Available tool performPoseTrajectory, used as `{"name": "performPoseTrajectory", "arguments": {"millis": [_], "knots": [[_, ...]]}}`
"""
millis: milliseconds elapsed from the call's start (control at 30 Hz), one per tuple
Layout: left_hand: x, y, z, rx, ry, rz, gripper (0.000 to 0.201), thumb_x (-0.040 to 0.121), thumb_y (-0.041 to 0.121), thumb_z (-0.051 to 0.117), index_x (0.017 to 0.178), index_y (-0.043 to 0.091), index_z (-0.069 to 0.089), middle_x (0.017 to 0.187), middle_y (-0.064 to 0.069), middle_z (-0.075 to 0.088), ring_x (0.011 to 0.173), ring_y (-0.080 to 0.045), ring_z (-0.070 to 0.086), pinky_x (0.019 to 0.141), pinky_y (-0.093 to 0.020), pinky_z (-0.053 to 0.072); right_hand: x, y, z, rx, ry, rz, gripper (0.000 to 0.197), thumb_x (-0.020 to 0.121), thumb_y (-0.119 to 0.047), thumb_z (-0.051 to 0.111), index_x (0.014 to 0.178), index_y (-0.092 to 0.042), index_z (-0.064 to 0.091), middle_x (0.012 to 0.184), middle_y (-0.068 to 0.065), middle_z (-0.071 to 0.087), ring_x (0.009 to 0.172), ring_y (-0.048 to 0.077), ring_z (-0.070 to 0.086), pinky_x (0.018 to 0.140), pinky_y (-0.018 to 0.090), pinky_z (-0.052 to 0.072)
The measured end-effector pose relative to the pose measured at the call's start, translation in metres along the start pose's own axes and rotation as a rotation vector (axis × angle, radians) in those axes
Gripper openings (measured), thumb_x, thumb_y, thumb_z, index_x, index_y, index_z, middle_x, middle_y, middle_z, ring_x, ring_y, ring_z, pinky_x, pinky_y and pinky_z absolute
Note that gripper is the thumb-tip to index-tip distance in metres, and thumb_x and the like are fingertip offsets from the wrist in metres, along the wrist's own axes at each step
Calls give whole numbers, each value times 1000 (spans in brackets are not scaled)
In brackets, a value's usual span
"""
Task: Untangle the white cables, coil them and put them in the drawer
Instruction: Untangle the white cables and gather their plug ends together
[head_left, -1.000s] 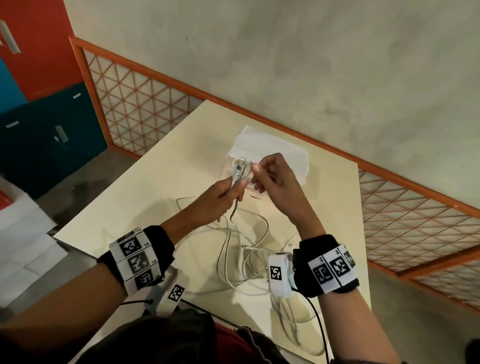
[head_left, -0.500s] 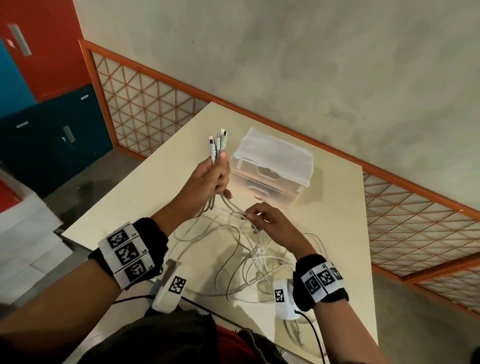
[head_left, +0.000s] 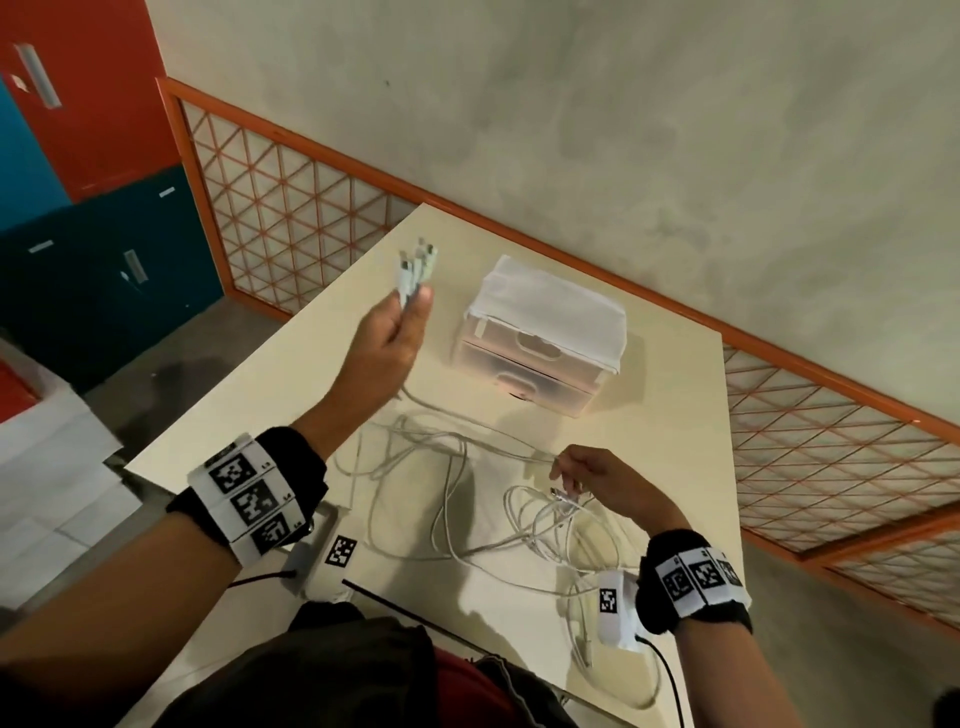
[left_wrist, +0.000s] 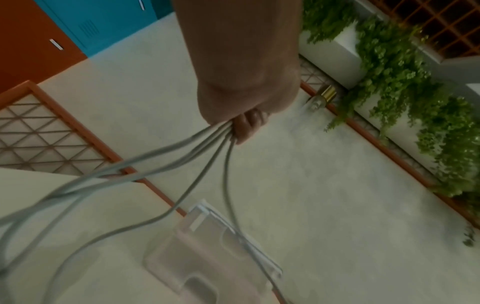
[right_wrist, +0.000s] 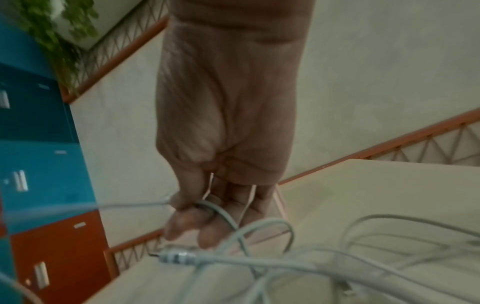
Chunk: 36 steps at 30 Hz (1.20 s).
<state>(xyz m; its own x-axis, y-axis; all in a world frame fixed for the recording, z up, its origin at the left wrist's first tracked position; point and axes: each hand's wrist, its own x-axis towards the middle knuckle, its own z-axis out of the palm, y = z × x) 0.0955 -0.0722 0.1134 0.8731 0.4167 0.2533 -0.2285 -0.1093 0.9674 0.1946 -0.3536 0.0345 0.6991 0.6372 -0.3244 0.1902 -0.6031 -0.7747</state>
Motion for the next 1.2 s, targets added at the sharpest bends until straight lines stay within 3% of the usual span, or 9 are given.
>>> {"name": "performPoseTrajectory", "arguments": {"millis": [167,267,433,633,833,933,1033,1133,1200], "knots": [[-20,-18,31,256,-289,-166,11,84,31,67,83,20,68,43,9,42,38,-2,32,43,-15,27,-1,-52,-3,2,-40,-128,21,97,-15,51,89,-7,68,65,3,57,61,9,54,65,17,44],[-29,-24,45,286,-426,-174,5,85,31,67,83,26,67,45,11,42,40,-1,34,47,-17,28,-8,-89,-7,35,-22,-226,21,96,-16,52,92,-3,68,64,3,55,62,12,52,65,19,45],[-28,-15,48,223,-332,-63,22,93,33,53,71,30,54,59,8,46,52,-5,41,55,-22,35,-15,-103,-10,63,20,-264,23,95,-20,55,89,-1,65,61,0,52,61,13,48,63,18,41],[-1,23,34,-102,-3,65,24,98,32,43,74,28,46,42,7,35,34,-4,25,33,-16,24,2,-33,7,-156,-36,-63,24,96,-26,53,74,-19,57,68,-4,63,66,10,58,69,22,43],[12,8,19,119,299,53,28,94,35,51,85,10,59,61,4,51,48,-1,43,51,-13,37,-2,20,18,-164,45,-8,32,100,-7,41,77,-23,57,75,-6,64,69,-7,60,80,27,43],[8,-12,15,335,296,-36,29,95,26,52,101,0,62,68,-9,55,59,-18,51,54,-18,36,-3,5,9,-201,146,-20,23,100,-11,42,86,-20,59,73,-6,66,71,7,62,74,28,46],[0,-19,14,443,316,-115,45,92,14,52,134,0,44,97,-23,65,90,-37,60,79,-32,42,-7,-16,-4,-257,196,-22,21,101,-14,39,97,-14,60,70,2,65,59,3,59,54,16,43],[-12,-15,21,415,228,8,61,93,19,54,146,9,27,94,-4,63,68,-29,59,68,-28,45,-9,-35,-12,-350,169,-29,22,100,-16,40,100,-13,61,66,4,63,56,3,59,56,13,43],[-16,-17,28,382,76,71,53,90,30,58,138,11,42,74,3,58,51,-18,49,52,-28,42,-10,-49,-13,-392,140,-45,22,100,-19,42,99,-14,63,64,0,61,63,13,61,64,21,46]]}}
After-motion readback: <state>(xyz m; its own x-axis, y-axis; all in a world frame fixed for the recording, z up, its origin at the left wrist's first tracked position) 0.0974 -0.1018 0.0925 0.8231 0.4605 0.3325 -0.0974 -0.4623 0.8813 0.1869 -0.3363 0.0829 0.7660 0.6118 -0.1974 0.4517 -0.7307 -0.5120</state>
